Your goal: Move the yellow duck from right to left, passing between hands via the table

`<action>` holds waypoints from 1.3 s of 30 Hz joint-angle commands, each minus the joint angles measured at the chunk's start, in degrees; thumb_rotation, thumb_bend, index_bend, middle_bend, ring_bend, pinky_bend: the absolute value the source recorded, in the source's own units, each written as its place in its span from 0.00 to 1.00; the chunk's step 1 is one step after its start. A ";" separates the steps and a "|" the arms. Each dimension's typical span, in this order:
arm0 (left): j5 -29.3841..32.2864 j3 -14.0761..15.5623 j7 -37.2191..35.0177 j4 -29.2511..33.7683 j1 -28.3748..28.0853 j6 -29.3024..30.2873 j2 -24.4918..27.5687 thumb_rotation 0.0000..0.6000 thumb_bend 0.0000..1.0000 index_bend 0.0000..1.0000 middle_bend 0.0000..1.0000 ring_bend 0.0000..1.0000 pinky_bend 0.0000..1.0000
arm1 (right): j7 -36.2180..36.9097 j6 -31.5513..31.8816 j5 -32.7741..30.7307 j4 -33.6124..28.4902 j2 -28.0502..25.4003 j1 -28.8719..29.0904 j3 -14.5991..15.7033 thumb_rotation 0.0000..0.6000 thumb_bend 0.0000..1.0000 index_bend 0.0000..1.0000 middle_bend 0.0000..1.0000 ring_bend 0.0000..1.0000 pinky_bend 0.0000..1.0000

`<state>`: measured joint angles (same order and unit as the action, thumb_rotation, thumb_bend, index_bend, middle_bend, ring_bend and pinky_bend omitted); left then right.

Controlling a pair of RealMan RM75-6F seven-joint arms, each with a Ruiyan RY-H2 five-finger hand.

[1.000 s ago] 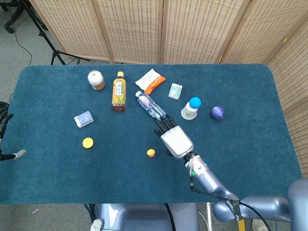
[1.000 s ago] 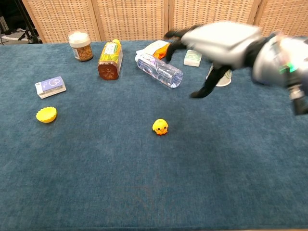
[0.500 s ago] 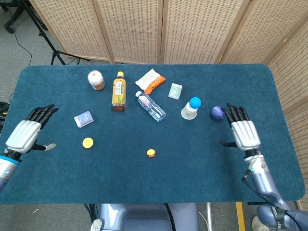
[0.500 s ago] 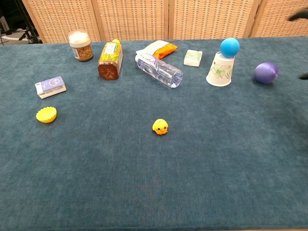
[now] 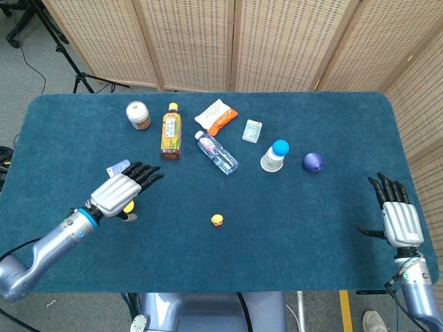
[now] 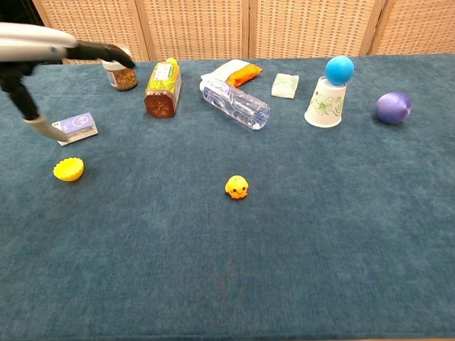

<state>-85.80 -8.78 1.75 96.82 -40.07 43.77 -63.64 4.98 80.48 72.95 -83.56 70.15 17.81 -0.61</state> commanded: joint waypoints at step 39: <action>56.30 2.38 41.80 -8.48 -28.35 4.64 -33.39 1.00 0.34 0.33 0.00 0.00 0.00 | 7.78 -4.75 4.59 1.29 -1.76 -3.11 -4.91 1.00 0.00 0.04 0.00 0.00 0.00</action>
<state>-29.40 -6.51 43.53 88.42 -68.35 48.31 -96.94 12.74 75.74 77.55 -82.28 68.39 14.71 -5.50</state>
